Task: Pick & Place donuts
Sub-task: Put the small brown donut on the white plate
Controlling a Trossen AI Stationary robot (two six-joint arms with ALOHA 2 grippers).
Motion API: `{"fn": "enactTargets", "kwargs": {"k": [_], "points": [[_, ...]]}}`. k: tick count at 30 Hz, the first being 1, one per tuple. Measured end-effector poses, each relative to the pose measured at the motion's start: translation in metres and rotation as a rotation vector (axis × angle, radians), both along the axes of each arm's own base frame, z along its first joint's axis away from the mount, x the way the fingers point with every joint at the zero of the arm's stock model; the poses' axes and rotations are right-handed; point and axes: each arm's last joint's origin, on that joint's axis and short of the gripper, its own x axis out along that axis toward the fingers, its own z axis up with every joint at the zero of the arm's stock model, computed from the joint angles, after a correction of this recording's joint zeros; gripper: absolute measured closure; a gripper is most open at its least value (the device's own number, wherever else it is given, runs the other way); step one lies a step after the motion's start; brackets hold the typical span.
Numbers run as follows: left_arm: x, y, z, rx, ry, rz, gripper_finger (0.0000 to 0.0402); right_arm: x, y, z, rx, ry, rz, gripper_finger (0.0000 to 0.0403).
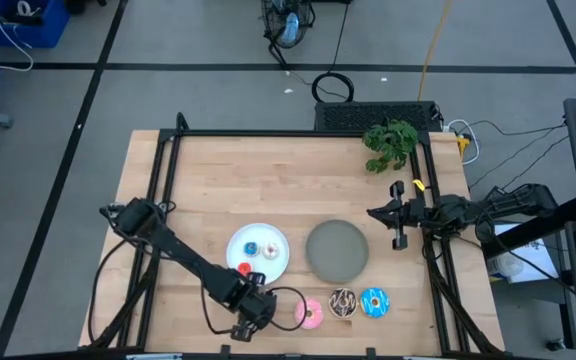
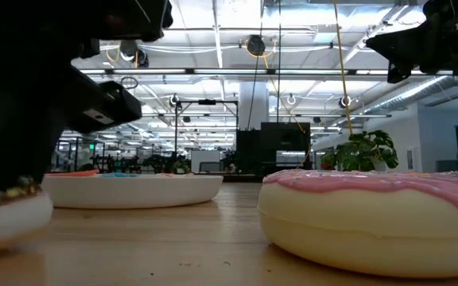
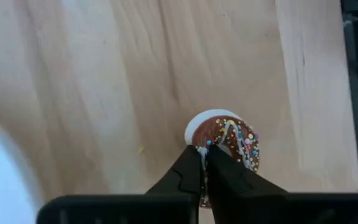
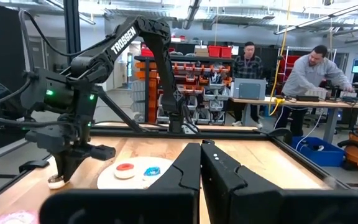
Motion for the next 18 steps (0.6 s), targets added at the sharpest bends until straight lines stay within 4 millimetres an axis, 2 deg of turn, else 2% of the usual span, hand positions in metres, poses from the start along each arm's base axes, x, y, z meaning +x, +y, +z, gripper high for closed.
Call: {"fn": "enactTargets", "kwargs": {"k": [3,12,15,18], "points": [[0.001,0.002,0.021,0.027,-0.002,-0.015,0.0387,0.000,0.000,0.000,0.000,0.002,0.000,0.0403],[-0.001,0.015,0.122,0.248,-0.046,-0.037,0.0393,0.000,0.000,0.001,0.002,-0.010,0.000,0.0403],[-0.003,0.027,0.143,0.288,-0.061,-0.046,0.0394,0.000,0.000,0.001,0.002,-0.011,0.002,0.0403],[-0.003,0.040,0.153,0.299,-0.085,-0.055,0.0386,0.000,0.000,0.001,0.002,-0.011,0.003,0.0403]]}}
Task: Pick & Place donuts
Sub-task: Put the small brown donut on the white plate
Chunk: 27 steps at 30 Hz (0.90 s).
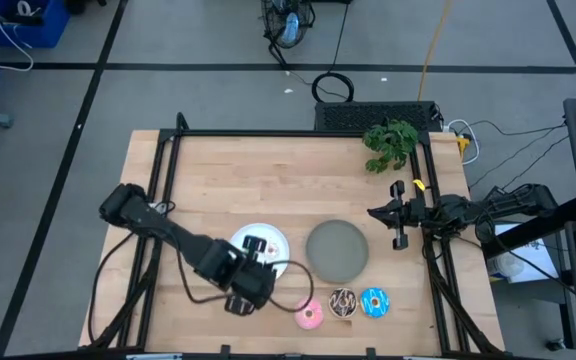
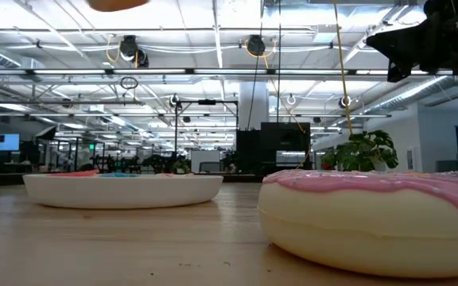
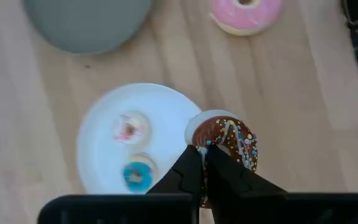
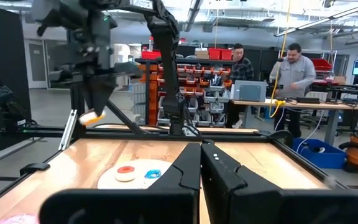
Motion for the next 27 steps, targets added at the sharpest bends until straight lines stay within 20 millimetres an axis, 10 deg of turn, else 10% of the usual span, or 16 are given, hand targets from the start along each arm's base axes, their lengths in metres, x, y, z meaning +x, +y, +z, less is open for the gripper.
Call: {"fn": "enactTargets", "kwargs": {"k": [10,27], "points": [[0.010,0.022,-0.007,0.026,0.031,0.028,0.0386,0.000,0.000,0.000,0.000,0.001,0.001,0.0403],[0.014,0.068,-0.126,-0.058,0.119,0.037,0.0384,0.001,0.000,-0.001,-0.001,0.007,0.001,0.0403]]}}
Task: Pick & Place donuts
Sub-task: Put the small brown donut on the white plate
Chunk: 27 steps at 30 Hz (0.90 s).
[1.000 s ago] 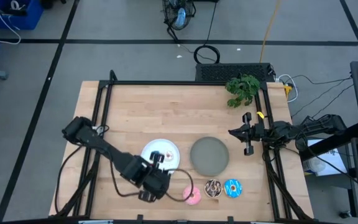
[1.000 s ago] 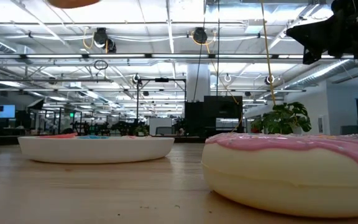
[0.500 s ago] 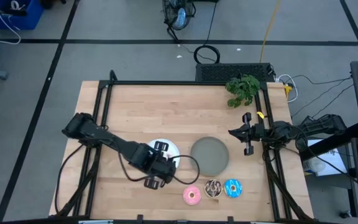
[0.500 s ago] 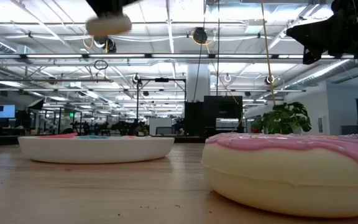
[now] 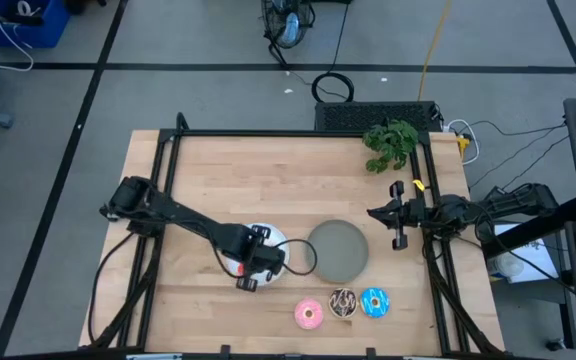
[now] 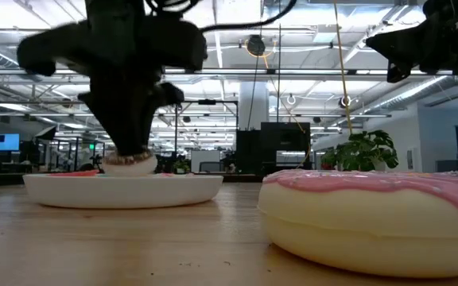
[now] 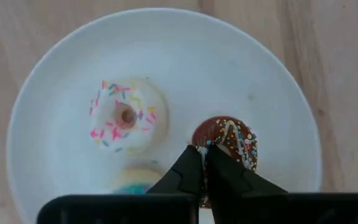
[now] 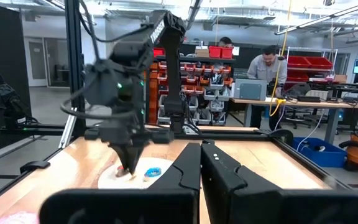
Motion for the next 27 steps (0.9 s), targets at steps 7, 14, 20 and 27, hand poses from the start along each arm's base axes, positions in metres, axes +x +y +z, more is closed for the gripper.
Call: {"fn": "enactTargets", "kwargs": {"k": [7,14,20,27], "points": [[0.000,0.011,-0.014,-0.039,-0.023,0.031,0.0389,0.000,0.000,0.000,0.001,-0.004,0.000,0.0403],[0.005,0.013,-0.013,-0.112,-0.045,0.080,0.0351,0.000,0.000,0.000,0.001,-0.004,0.000,0.0403],[0.003,0.012,-0.014,-0.126,-0.022,0.087,0.0262,0.000,0.000,0.000,0.001,-0.004,0.000,0.0403],[0.011,0.013,0.000,-0.050,-0.079,0.084,0.0206,0.000,0.000,0.000,0.001,-0.004,0.000,0.0403]]}}
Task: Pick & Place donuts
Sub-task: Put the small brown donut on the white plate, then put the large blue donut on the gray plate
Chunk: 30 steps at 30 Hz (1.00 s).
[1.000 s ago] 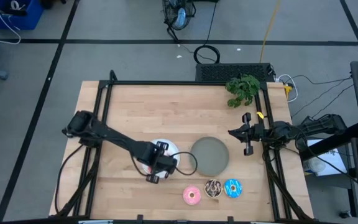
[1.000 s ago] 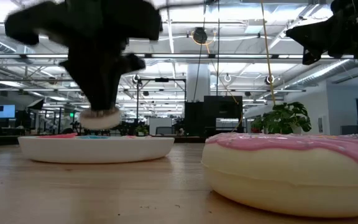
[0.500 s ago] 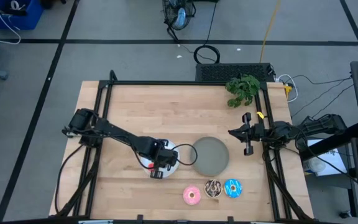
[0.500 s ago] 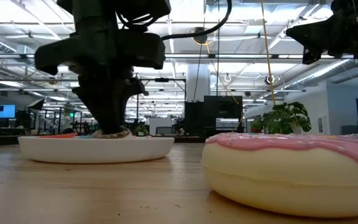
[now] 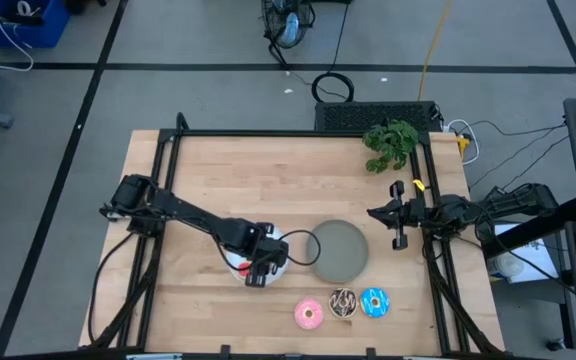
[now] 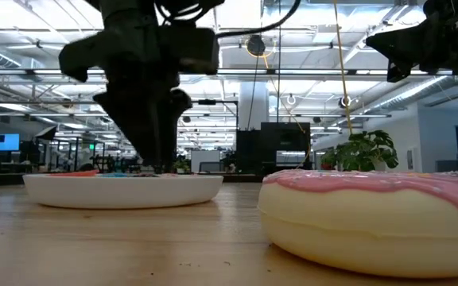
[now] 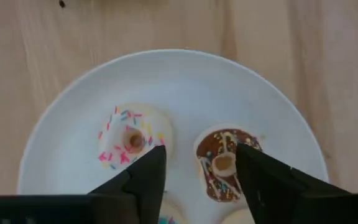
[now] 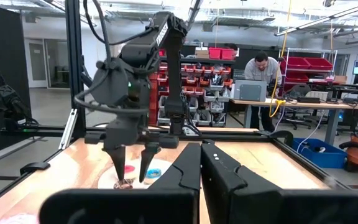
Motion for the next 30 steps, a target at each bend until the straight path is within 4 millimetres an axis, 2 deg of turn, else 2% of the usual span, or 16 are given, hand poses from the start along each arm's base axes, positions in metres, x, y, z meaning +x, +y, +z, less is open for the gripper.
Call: {"fn": "enactTargets", "kwargs": {"k": [5,10,13,16,19,21,23,25,27,30], "points": [[0.005,-0.010,0.033,0.027,0.020,-0.037,0.0205,0.000,0.000,0.000,-0.001,0.001,0.000,0.0403],[-0.009,-0.048,0.078,0.154,-0.014,-0.163,0.0260,0.000,0.000,0.000,-0.001,0.002,0.001,0.0403],[-0.034,-0.064,0.116,0.274,-0.063,-0.146,0.0314,0.000,0.000,0.000,-0.002,0.004,0.001,0.0403],[-0.069,-0.068,0.151,0.316,-0.132,-0.068,0.0374,0.000,0.000,0.000,-0.002,0.005,0.001,0.0403],[-0.111,-0.055,0.190,0.251,-0.276,0.063,0.0393,0.000,0.000,-0.001,-0.002,0.007,0.001,0.0403],[-0.138,-0.037,0.204,0.210,-0.376,0.152,0.0389,0.000,0.000,0.000,-0.003,0.005,0.001,0.0403],[-0.162,-0.018,0.204,0.171,-0.449,0.221,0.0393,0.000,0.000,-0.001,-0.003,0.005,0.001,0.0403],[-0.179,-0.004,0.189,0.128,-0.540,0.267,0.0397,0.000,0.000,-0.001,-0.002,0.005,0.001,0.0403],[-0.192,0.005,0.164,0.063,-0.652,0.270,0.0395,0.000,0.000,0.000,0.000,0.005,0.002,0.0403],[-0.203,0.009,0.116,0.011,-0.811,0.180,0.0398,0.001,0.000,-0.001,-0.002,0.008,0.001,0.0403]]}}
